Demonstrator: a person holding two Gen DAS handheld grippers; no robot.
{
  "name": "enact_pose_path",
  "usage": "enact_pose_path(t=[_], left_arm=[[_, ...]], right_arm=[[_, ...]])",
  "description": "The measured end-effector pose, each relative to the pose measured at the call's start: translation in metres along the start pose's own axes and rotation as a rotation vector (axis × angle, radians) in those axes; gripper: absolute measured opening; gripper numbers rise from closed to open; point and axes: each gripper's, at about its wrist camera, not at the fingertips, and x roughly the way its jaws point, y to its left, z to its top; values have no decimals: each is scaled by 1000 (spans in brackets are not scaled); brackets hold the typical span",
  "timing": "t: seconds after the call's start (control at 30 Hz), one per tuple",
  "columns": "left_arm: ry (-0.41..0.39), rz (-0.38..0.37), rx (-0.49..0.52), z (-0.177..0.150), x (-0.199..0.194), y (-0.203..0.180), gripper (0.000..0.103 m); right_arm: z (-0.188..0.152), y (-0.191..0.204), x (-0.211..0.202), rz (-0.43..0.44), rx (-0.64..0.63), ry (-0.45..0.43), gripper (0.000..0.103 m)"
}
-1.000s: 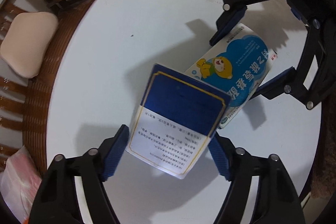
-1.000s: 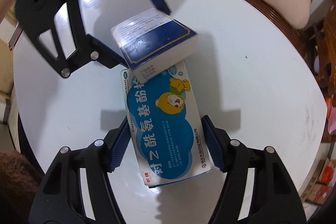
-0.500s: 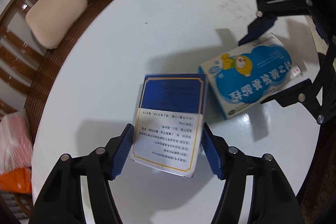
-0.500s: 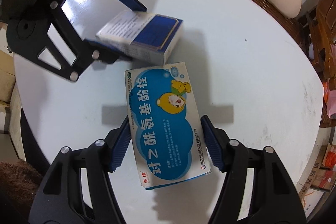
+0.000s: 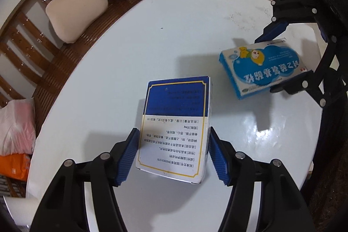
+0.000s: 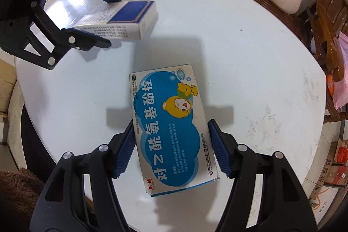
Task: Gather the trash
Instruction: 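Lift the white-blue box and cloud-printed box off the table with both tools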
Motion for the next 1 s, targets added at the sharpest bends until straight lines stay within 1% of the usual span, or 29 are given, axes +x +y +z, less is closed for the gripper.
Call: enact_pose_path(t=[0.2,0.47,0.73,0.87,1.0], left_arm=[[-22,15,25,-9,-20,-16,61],[-53,29,47,-23,-60,-55,61],[-66,46,49,-56,-94,-101,61],[-77,42,42,-73,-107,-125,61],[-67,39,52,-89,-110,-152,61]], right_arm=[[-14,13,-27,-35,-7,-44,64],[-40,41,-61,-64,-23,-89,64],[-84,76,-92,-94,-43,-125,64],[-112,95,-99,-96,-52,-127,64],[-135,111,-100,-94,-61,-120,64]])
